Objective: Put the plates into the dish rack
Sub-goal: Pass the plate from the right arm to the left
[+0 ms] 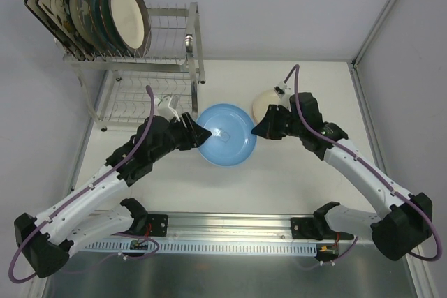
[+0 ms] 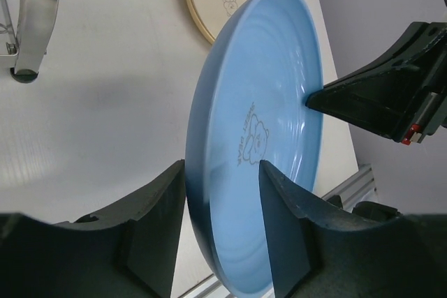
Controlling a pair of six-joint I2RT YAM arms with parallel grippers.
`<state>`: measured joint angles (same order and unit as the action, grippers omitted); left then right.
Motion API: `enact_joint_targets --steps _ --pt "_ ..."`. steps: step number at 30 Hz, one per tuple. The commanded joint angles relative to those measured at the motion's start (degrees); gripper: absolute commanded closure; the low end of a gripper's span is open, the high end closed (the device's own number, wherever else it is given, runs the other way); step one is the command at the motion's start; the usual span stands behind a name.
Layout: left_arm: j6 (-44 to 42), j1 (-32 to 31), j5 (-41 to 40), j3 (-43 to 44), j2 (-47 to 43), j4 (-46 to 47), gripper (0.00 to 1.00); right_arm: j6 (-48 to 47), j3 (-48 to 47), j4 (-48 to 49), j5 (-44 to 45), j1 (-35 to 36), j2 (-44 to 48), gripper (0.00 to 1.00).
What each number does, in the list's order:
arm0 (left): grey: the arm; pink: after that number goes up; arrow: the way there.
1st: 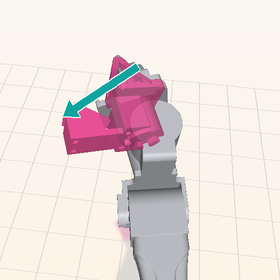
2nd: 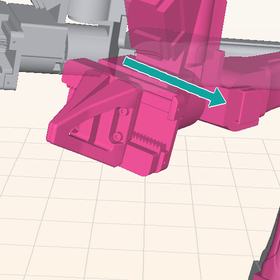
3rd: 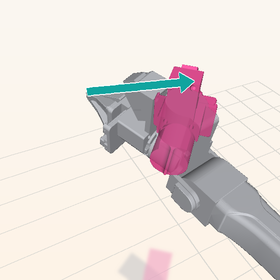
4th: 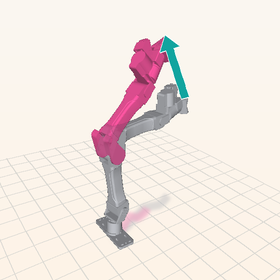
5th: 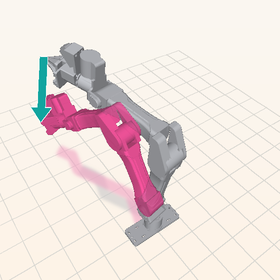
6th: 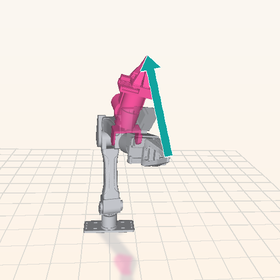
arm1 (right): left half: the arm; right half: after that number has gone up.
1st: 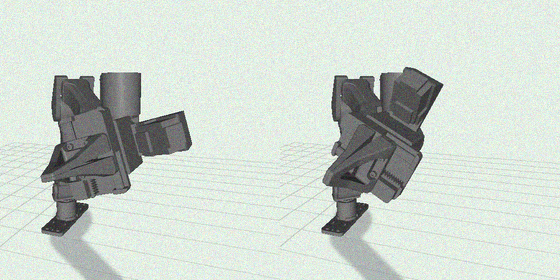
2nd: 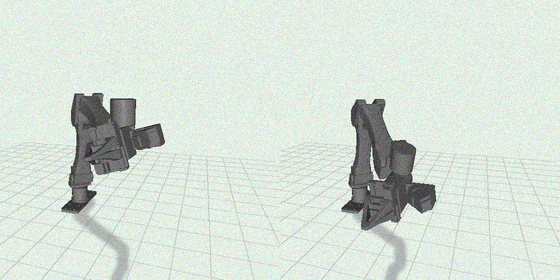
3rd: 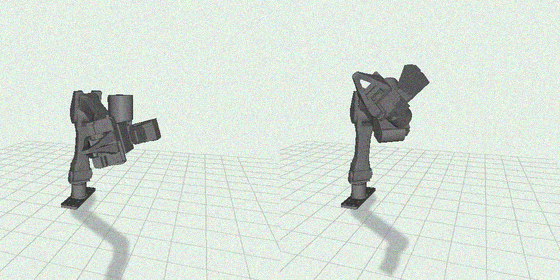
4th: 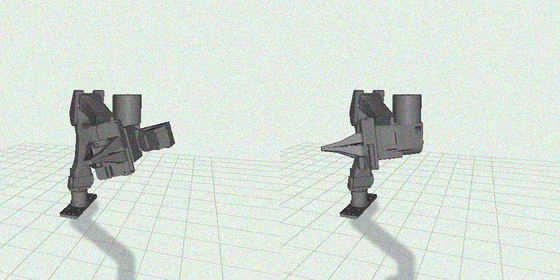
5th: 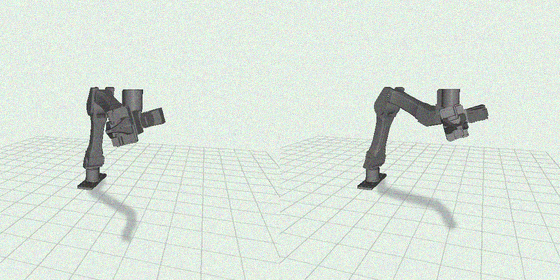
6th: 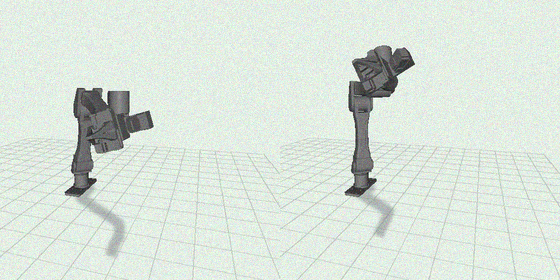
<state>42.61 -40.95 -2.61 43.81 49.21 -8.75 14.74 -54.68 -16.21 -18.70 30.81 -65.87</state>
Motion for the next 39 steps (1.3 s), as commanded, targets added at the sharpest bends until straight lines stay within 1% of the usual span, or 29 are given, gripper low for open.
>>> enact_joint_targets --steps 1,8,9,14,19,22,23,25,26,28,29,31,32,34,35,37,39 --pt "1.4 -0.4 0.9 -0.2 -1.7 2.8 0.55 0.0 0.0 4.4 -2.3 0.3 2.5 0.99" --pt "1.9 -0.5 1.3 -1.3 -3.2 3.0 0.71 -0.1 0.4 5.0 -3.0 0.3 2.8 0.99" --pt "1.9 -0.5 1.4 -1.3 -3.2 3.0 0.76 -0.2 0.4 5.0 -3.1 0.3 2.8 0.99" --pt "2.2 -0.5 2.0 -0.9 -2.6 3.0 0.77 -0.4 0.5 5.4 -3.6 0.4 3.4 0.99" --pt "1.2 -0.5 1.6 -0.5 -2.5 3.0 0.92 -1.3 0.9 4.5 -3.0 0.3 3.8 0.98" --pt "-0.3 -0.5 0.3 0.0 -3.0 3.0 1.00 -2.2 0.9 3.2 -2.2 0.4 4.3 0.87" --pt "-0.8 -0.5 0.1 0.1 -3.1 3.0 1.00 -2.4 0.9 2.6 -2.0 0.3 4.3 0.78" --pt "-2.4 -0.5 -0.6 0.7 -3.4 3.0 1.00 -3.0 1.0 2.1 -1.6 0.4 5.0 0.67" --pt "-3.2 -0.6 -1.2 1.1 -3.3 2.9 1.00 -3.4 1.0 1.5 -1.5 0.4 5.0 0.55" --pt "-5.2 -0.5 -1.6 1.8 -3.2 3.0 1.00 -3.7 1.0 0.9 -1.2 0.3 5.8 0.43" --pt "-5.7 -0.5 -2.1 2.0 -3.2 2.8 1.00 -4.0 0.9 0.5 -1.1 0.4 6.2 0.35" --pt "-7.7 -0.5 -2.7 2.9 -3.0 2.7 1.00 -4.2 0.8 -0.1 -0.5 0.3 7.1 0.28" --pt "-8.3 -0.5 -3.4 3.3 -3.0 2.7 1.00 -4.5 0.5 -0.7 0.0 0.4 7.6 0.22" --pt "-10.5 -0.5 -4.1 4.4 -2.7 2.5 1.00 -4.7 0.1 -1.9 1.0 0.4 8.6 0.18" --pt "-11.3 -0.5 -4.7 5.0 -2.8 2.3 1.00 -4.9 -0.5 -3.1 2.4 0.3 9.0 0.13" --pt "-13.9 -0.5 -5.5 6.5 -2.7 2.2 1.00 -5.6 -0.7 -4.4 4.2 0.4 10.5 0.10" --pt "-16.7 -0.5 -6.7 7.9 -2.8 2.0 1.00 -6.4 -0.8 -6.1 7.5 0.4 11.8 0.04"
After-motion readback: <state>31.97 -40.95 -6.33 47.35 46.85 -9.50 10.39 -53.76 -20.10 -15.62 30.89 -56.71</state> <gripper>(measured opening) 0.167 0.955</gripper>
